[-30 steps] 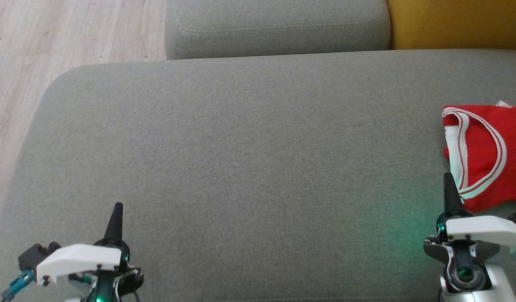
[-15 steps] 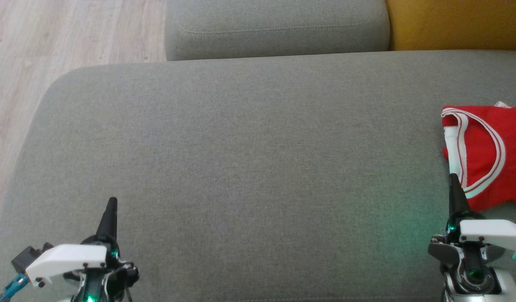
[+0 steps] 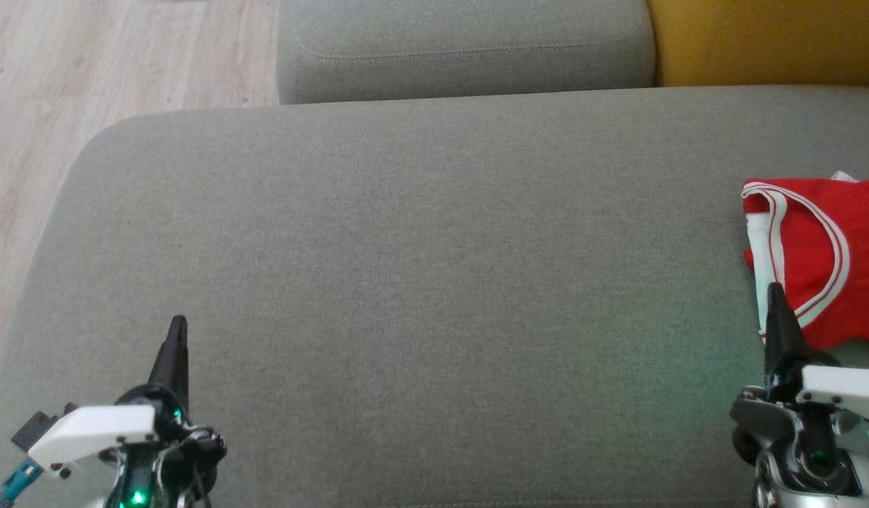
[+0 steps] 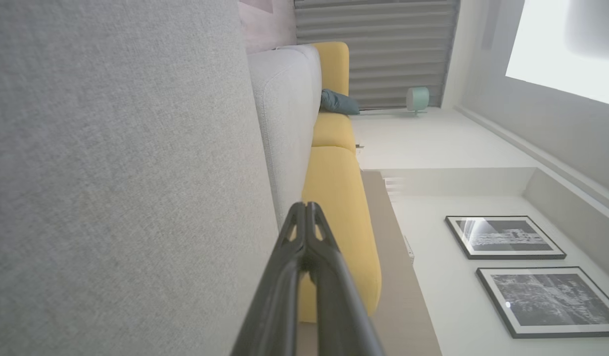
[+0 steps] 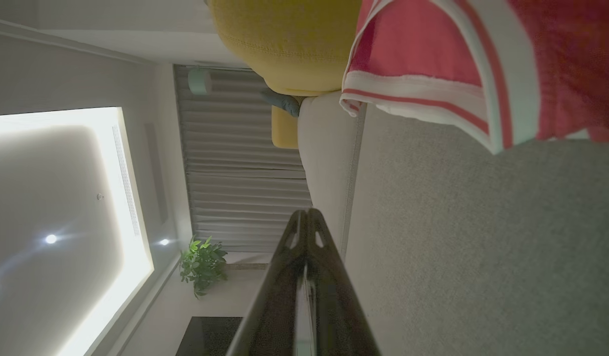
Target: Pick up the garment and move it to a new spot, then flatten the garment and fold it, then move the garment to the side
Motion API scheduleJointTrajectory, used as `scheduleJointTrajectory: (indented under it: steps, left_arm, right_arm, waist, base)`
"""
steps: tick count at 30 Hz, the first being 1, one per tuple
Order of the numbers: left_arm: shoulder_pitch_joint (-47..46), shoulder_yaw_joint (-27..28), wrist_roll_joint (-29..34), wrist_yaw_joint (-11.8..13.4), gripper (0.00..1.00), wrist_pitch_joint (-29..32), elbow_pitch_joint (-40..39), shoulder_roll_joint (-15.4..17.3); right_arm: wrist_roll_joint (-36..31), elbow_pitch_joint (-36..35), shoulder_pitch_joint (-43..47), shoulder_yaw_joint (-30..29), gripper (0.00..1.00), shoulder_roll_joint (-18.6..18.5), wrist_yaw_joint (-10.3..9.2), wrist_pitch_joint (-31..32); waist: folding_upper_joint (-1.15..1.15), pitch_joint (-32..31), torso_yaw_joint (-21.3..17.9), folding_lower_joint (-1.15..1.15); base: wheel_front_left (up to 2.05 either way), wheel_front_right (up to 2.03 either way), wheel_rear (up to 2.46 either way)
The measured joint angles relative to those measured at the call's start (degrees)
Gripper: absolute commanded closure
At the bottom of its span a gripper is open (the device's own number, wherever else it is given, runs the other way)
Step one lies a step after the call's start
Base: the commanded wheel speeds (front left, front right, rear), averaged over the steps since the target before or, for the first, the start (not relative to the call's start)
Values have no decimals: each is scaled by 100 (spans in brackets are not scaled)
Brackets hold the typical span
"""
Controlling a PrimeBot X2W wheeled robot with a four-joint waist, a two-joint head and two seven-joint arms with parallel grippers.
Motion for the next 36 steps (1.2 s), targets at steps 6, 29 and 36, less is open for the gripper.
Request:
scheduleJointTrajectory:
  steps: [6,29,36]
  left_arm:
    - [-3,43,-370,-70,100,82,-37,1]
    - [-15,46,-410,-70,100,82,-43,2]
    - [-15,47,-410,-70,100,82,-43,2]
  right_arm:
    - [411,-86,77,-45,100,0,0,98]
    - [448,-115,77,-49,100,0,0,99]
    - [448,-116,77,-49,100,0,0,99]
  waist:
    - [0,-9,-4,0]
    - [0,-9,-4,0]
    - [0,-9,-4,0]
  base:
    - [0,0,0]
    - [0,0,0]
    - [0,0,0]
